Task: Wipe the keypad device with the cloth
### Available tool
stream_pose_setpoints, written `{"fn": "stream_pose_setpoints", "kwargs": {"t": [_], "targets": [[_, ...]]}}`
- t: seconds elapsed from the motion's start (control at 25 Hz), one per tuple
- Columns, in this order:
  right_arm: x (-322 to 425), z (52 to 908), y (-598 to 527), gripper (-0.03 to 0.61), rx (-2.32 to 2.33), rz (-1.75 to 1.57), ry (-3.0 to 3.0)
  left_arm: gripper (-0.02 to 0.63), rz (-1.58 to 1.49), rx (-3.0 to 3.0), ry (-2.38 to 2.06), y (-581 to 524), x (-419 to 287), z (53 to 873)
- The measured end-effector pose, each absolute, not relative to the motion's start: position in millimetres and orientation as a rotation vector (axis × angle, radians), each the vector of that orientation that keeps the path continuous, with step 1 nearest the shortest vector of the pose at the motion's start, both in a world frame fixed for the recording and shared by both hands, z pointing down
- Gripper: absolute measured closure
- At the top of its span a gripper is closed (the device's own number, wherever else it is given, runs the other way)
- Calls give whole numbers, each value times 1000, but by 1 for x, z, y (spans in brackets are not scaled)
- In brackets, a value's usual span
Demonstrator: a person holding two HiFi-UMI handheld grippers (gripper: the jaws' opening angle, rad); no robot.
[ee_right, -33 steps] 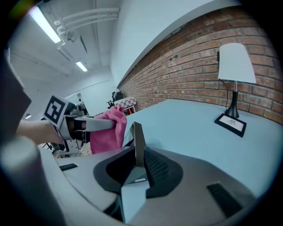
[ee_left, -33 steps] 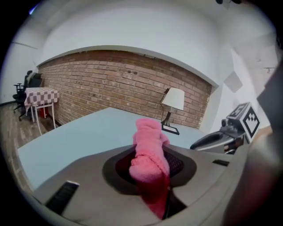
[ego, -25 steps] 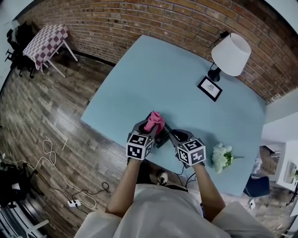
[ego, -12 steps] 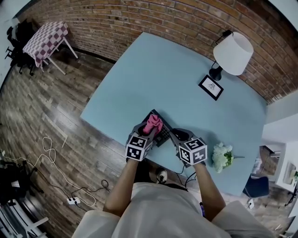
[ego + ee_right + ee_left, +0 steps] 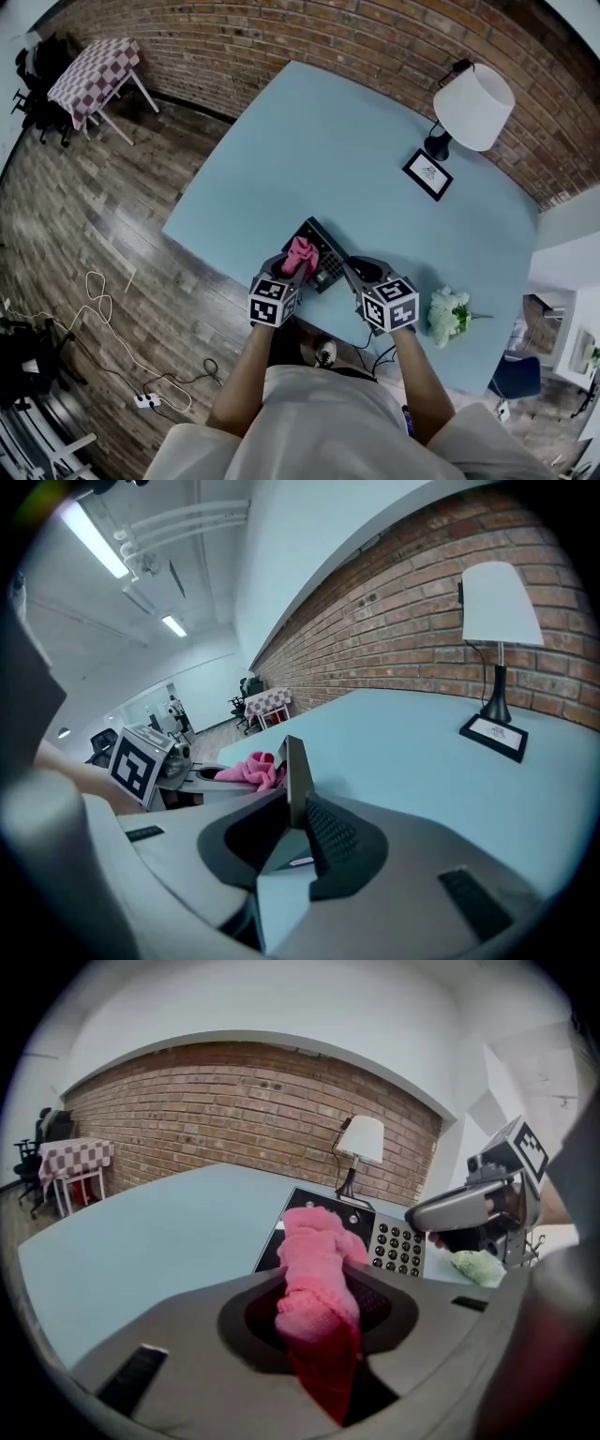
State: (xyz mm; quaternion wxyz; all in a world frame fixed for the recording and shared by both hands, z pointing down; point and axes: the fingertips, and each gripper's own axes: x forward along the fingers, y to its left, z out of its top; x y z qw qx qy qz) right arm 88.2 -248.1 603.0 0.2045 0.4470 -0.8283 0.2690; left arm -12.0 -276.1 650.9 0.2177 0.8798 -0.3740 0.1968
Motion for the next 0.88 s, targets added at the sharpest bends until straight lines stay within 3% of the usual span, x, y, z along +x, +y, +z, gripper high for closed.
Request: {"fn": "stream_pose_setpoints", "kwargs": {"t": [0.88], "targets": [[90,601,-248,486,1255,750,-2322,471,684,2253,-1059,-253,-46,676]]}}
